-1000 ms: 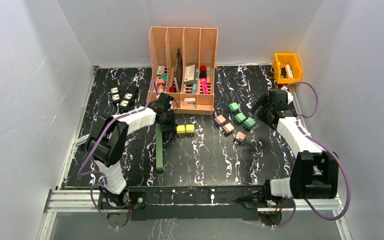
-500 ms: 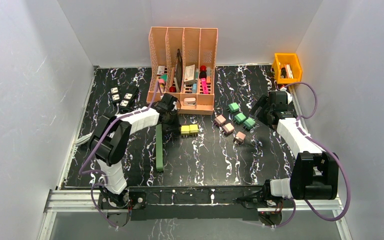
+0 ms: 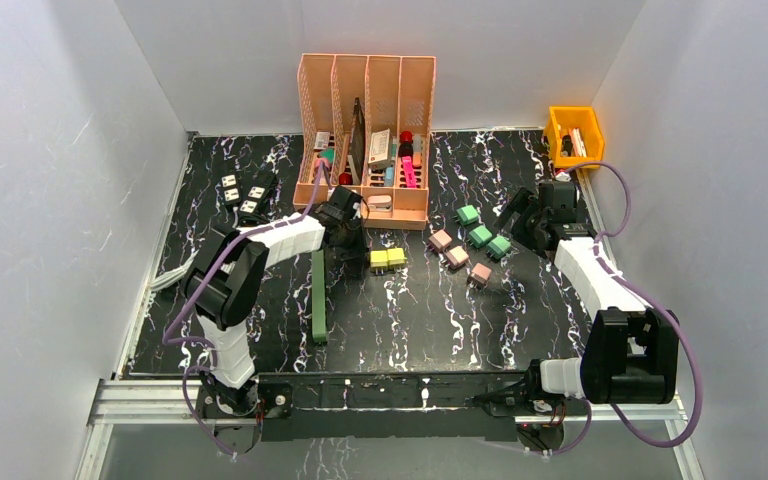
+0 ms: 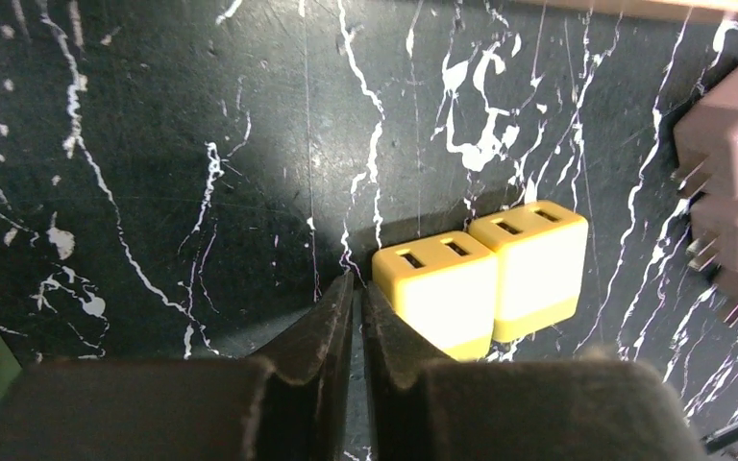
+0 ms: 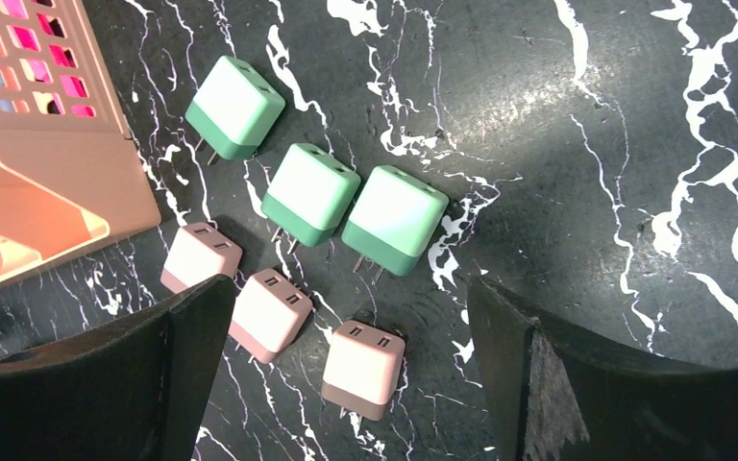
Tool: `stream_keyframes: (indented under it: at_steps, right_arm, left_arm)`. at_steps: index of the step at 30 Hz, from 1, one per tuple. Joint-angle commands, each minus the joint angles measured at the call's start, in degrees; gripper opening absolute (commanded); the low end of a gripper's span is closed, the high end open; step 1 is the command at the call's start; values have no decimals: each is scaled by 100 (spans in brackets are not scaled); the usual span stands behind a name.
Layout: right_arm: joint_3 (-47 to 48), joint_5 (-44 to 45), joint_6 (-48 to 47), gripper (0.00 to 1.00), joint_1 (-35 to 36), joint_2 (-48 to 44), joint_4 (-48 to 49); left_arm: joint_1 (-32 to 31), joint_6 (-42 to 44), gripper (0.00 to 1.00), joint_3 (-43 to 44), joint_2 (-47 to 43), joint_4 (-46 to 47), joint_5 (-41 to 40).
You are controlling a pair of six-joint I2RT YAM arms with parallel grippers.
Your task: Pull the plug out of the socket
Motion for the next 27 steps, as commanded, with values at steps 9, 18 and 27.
stream_keyframes:
  at_steps: [9, 18, 27]
  right_arm:
    - [357, -1005, -56, 98, -15, -211, 311]
    - [280, -1512, 189, 98, -13, -176, 971]
    - [394, -1507, 236, 98, -5, -76, 1350]
  left_arm:
    - [285, 848, 98, 107, -1203, 94, -990]
    - [1391, 1283, 98, 294, -1899, -344, -343]
    - [1699, 1776, 98, -153, -3145, 97, -1253]
